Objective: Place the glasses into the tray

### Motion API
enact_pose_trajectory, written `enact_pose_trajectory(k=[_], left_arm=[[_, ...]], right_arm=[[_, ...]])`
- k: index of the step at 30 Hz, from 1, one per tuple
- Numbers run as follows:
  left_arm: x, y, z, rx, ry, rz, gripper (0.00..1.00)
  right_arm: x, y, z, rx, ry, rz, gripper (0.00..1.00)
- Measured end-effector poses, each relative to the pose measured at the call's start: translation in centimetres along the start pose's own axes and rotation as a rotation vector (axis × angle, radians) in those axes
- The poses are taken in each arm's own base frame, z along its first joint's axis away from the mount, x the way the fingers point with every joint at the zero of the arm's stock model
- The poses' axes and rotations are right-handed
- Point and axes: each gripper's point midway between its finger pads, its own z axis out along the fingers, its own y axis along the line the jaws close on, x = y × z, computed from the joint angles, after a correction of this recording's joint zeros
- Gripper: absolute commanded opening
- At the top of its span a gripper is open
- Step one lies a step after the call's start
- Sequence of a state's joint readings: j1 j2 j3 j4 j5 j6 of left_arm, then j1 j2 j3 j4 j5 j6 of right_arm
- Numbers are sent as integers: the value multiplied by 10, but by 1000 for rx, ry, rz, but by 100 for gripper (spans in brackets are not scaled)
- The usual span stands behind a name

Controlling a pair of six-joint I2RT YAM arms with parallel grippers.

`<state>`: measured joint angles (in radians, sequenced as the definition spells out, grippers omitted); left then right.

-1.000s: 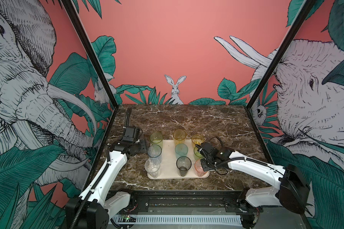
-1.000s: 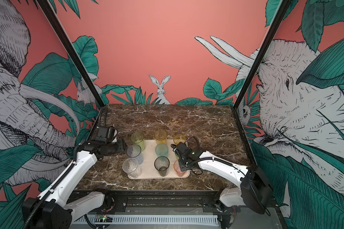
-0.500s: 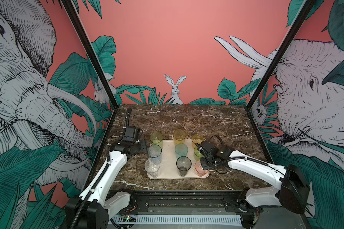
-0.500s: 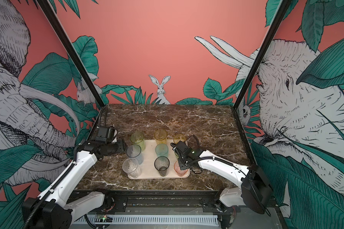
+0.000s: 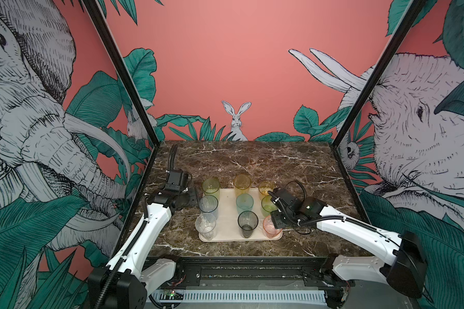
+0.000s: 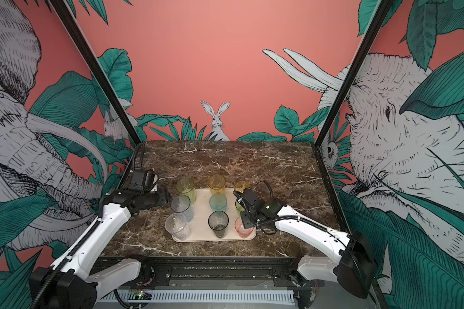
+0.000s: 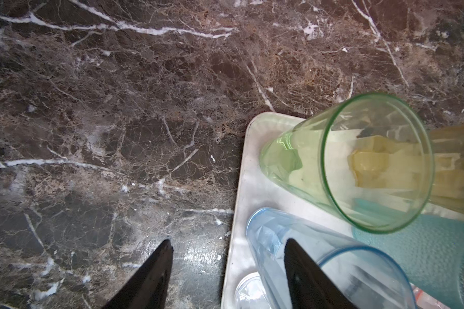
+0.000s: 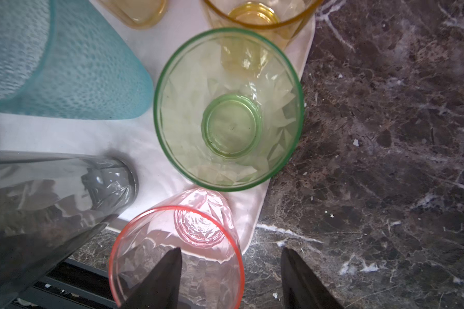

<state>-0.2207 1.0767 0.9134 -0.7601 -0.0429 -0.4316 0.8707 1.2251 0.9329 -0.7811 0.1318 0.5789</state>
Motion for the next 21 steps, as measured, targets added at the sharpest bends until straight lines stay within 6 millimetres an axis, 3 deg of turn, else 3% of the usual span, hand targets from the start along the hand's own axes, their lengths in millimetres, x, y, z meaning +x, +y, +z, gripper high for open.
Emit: enact_pose_trajectory(k=[12,21], left_arm=[[-8,3,-11,-19,-36,10,68],[-32,6,-28,-58,-112,37,68]], right_arm=[[-36,-18,-61,31,-236,-37,68],[-72,-38,-85,138,-355,-48,78]])
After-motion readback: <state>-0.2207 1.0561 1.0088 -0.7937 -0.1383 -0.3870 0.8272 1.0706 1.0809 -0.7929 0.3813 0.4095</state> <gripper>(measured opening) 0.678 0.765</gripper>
